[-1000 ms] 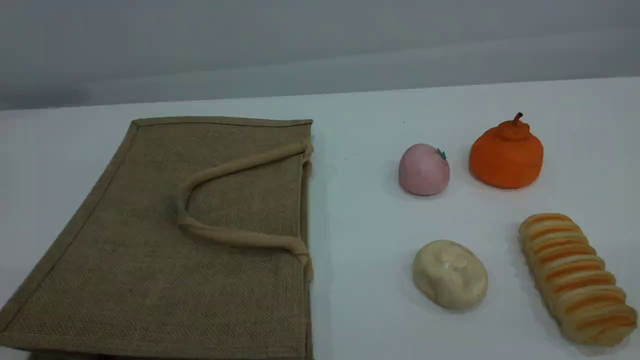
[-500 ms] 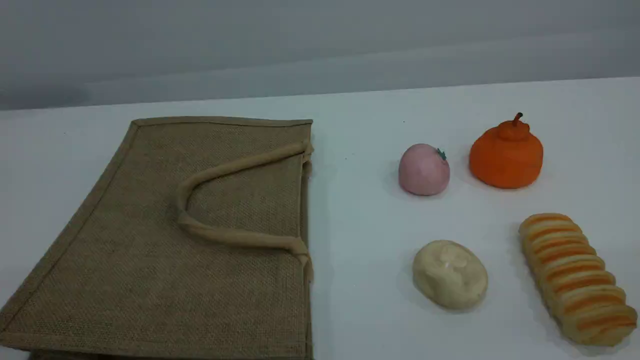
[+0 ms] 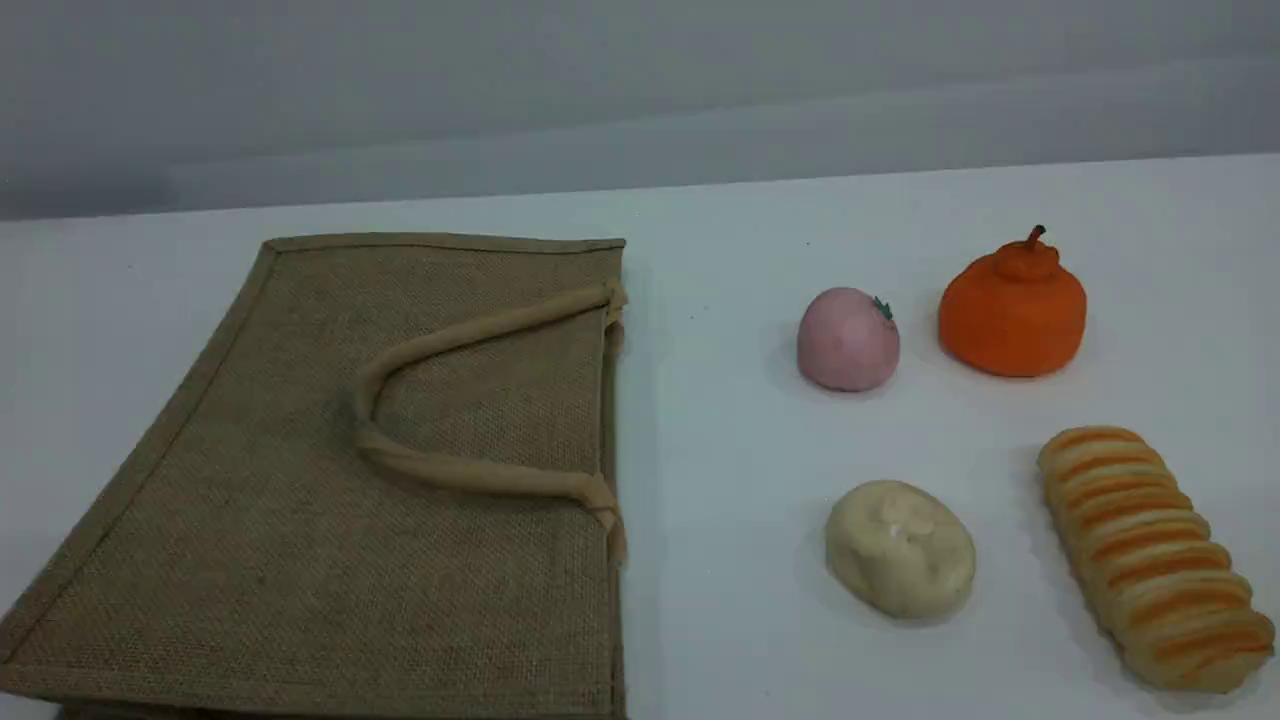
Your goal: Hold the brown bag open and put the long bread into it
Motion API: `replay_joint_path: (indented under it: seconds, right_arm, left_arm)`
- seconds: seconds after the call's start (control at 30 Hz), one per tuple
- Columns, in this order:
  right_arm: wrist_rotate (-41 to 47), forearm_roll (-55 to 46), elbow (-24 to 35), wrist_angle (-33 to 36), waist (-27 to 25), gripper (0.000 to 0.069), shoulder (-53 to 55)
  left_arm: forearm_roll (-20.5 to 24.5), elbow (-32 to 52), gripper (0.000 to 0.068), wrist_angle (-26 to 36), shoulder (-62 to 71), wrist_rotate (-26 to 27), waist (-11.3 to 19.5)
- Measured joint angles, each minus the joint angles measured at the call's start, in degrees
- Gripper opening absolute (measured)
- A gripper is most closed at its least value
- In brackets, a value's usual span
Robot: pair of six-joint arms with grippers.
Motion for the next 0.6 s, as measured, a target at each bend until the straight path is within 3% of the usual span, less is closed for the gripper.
replay_joint_path:
  seconds: [0.6]
  right_arm:
    - [-1.4,1.7,-0.2,-0.3,0.0,0.0405,0.0]
  left_arm:
    - [0.0,-1.0,0.042,-1.4,1.9,0.6,0.0]
